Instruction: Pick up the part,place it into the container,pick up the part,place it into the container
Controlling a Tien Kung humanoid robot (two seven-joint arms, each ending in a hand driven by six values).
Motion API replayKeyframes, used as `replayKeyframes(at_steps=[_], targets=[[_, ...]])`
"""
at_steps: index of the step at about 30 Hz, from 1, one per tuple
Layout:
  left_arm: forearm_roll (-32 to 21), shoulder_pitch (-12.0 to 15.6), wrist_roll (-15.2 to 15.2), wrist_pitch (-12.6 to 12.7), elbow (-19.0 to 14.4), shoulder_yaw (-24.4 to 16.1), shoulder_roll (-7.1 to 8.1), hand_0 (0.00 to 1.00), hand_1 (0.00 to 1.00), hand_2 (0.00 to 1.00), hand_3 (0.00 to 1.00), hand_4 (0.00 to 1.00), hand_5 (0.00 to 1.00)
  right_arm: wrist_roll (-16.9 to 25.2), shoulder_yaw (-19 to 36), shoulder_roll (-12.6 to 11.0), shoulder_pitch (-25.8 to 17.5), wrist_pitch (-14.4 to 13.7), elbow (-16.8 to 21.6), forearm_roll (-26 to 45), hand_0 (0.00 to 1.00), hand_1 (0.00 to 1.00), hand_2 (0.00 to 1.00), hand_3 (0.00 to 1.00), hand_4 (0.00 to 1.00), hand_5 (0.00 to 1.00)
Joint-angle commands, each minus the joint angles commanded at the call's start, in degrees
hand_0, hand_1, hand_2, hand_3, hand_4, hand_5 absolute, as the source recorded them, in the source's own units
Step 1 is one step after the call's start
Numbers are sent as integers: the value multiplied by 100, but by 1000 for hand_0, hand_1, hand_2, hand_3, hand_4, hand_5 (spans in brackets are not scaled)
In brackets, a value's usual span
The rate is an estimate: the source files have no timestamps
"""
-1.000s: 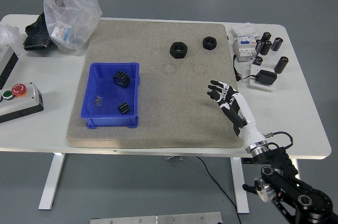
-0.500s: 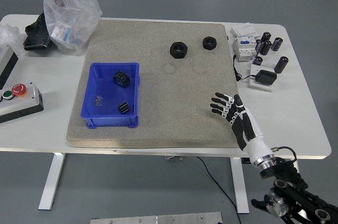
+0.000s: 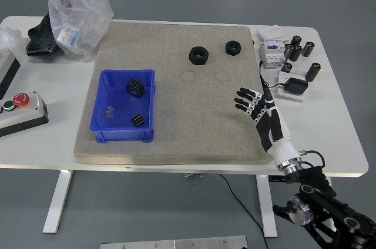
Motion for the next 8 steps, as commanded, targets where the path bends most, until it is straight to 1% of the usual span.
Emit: replayKeyframes(at_steps=[4, 8], targets=[[26, -2, 14, 0, 0, -33, -5, 676, 622, 592, 632, 626, 231, -23, -103, 15, 10, 130, -150, 256, 766, 730, 753, 728, 959, 998], [44, -9, 19, -1, 0, -49, -9, 676, 623, 593, 633, 626, 231, -45, -114, 21, 3, 178, -194, 324, 764, 728, 748, 722, 953, 998]])
